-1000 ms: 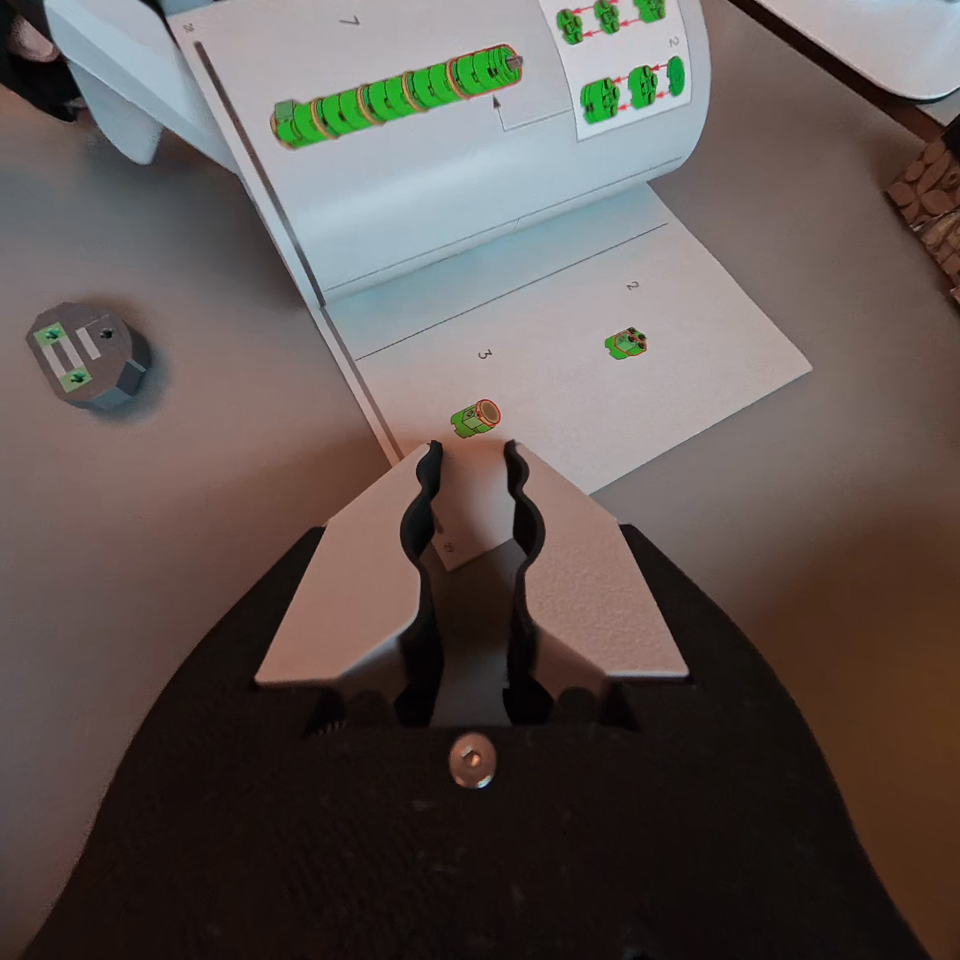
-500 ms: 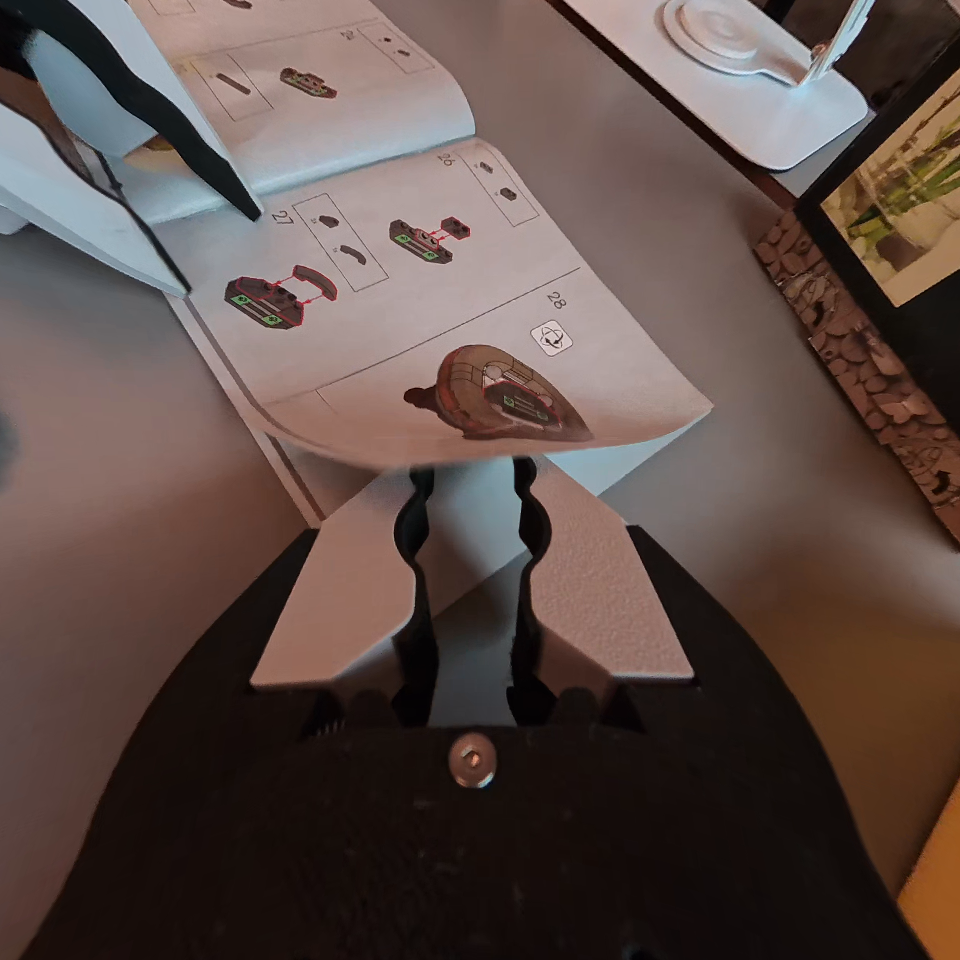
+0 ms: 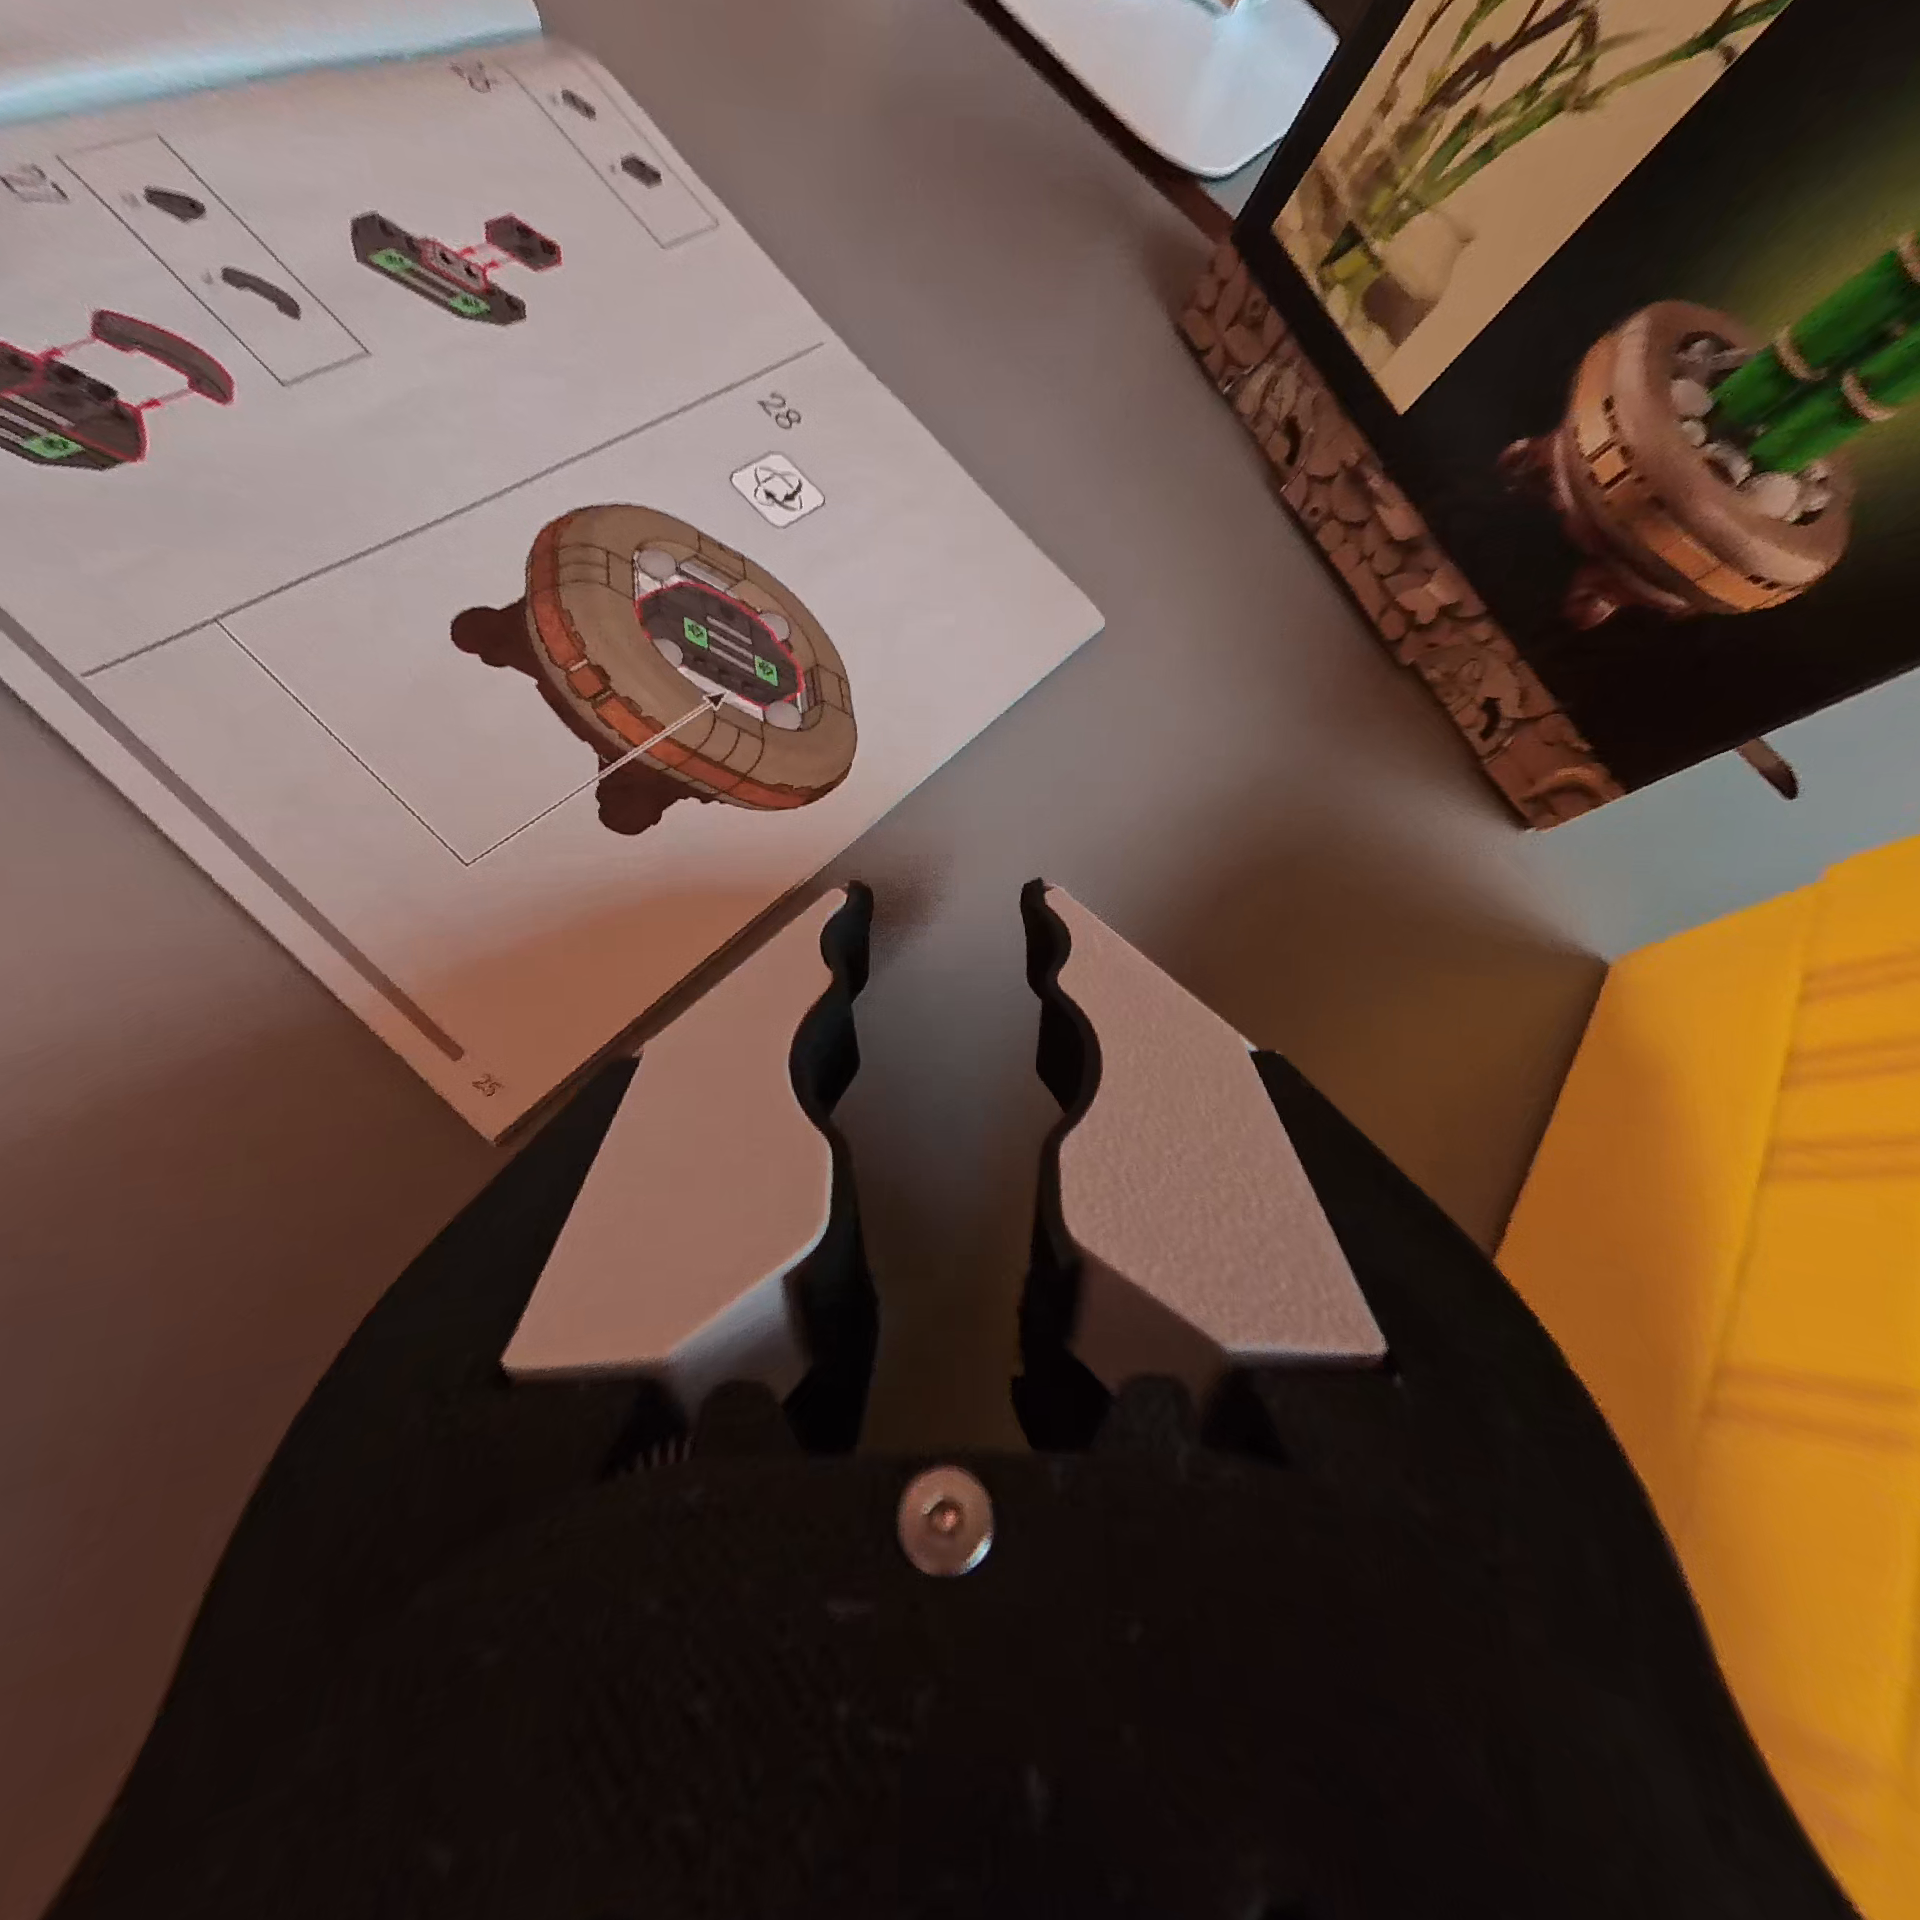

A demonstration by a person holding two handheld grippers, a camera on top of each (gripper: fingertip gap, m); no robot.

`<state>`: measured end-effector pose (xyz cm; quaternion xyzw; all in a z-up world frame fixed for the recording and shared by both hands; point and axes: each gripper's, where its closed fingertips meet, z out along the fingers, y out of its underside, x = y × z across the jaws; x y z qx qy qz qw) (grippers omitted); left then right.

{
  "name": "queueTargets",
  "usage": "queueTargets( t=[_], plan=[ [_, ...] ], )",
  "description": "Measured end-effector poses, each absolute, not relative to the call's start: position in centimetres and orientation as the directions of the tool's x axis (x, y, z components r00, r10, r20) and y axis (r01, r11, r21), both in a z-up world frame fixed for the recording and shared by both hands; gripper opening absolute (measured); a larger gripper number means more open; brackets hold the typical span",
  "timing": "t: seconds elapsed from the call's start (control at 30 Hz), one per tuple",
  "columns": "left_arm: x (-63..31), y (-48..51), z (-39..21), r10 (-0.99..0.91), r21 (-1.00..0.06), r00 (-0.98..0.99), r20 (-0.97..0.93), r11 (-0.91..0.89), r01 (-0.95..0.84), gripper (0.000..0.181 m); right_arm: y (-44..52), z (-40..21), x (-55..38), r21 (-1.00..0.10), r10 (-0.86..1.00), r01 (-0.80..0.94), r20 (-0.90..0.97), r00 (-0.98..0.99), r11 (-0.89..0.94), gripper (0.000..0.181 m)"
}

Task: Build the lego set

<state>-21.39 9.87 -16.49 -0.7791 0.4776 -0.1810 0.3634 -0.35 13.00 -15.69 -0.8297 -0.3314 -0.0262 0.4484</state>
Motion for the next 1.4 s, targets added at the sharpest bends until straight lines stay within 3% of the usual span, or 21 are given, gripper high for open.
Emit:
queueTargets(
  t=[0.27, 0.5, 0.77, 0.93, 1.0, 1.17, 1.4],
  plan=[
    [-21.0, 10.0, -16.6, -0.869, -0.749, 0.487, -0.086, -0.266, -0.607, 0.041, 13.3, -16.0, -1.5, -0.730, 0.549, 0.585, 0.345, 0.761, -0.352, 0.021],
    [-20.8, 10.3, -15.7, -0.849, -0.772, 0.520, -0.091, -0.269, -0.575, 0.046, 13.7, -14.8, -0.6, -0.728, 0.484, 0.619, 0.446, 0.753, -0.294, 0.026],
    [-20.9, 8.8, -11.8, -0.838, -0.845, 0.542, -0.066, -0.243, -0.477, 0.056, 13.4, -10.7, 0.4, -0.787, 0.334, 0.593, 0.520, 0.786, -0.170, 0.039],
    [-27.5, 10.2, -6.3, -0.667, -0.898, 0.739, -0.099, -0.259, -0.355, 0.059, 12.8, -10.2, 1.6, -0.786, 0.290, 0.595, 0.537, 0.792, -0.171, 0.037],
    [-33.2, 10.1, -4.2, -0.528, -0.928, 0.843, -0.104, -0.252, -0.273, 0.069, 12.4, -9.6, 1.5, -0.783, 0.276, 0.606, 0.557, 0.783, -0.141, 0.034],
    [-43.9, 7.8, -6.3, -0.307, -0.945, 0.951, -0.030, -0.301, -0.127, 0.118, 12.5, -8.9, 1.4, -0.761, 0.236, 0.639, 0.605, 0.761, -0.112, 0.032],
    [-45.6, 7.1, -11.3, -0.304, -0.901, 0.952, -0.038, -0.401, -0.164, 0.130, 12.2, -7.5, -0.7, -0.721, 0.217, 0.689, 0.663, 0.717, -0.074, 0.031]
  ],
)
